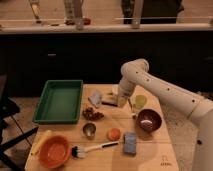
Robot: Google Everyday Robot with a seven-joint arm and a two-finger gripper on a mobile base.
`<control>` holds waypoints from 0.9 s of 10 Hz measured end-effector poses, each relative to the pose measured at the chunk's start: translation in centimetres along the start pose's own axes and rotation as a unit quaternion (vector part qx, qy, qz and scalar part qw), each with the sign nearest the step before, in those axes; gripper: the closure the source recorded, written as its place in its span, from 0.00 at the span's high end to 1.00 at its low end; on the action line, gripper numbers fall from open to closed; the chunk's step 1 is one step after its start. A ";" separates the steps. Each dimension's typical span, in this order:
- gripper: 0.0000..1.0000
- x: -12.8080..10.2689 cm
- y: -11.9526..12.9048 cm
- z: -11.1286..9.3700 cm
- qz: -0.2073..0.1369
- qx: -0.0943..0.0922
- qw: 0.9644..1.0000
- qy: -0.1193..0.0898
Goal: Place eraser in metal cup
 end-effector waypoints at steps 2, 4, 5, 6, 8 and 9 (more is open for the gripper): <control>0.02 -0.1 -0.1 -0.5 0.000 0.002 1.000 -0.006; 0.02 -0.3 -0.1 -0.9 -0.001 0.004 1.000 -0.011; 0.02 -0.4 -0.1 -1.1 -0.001 0.006 1.000 -0.013; 0.02 -0.4 -0.1 -1.2 -0.001 0.007 1.000 -0.015; 0.02 -0.6 -0.1 -1.4 -0.003 0.009 1.000 -0.019; 0.02 -0.7 -0.1 -1.6 -0.004 0.010 1.000 -0.021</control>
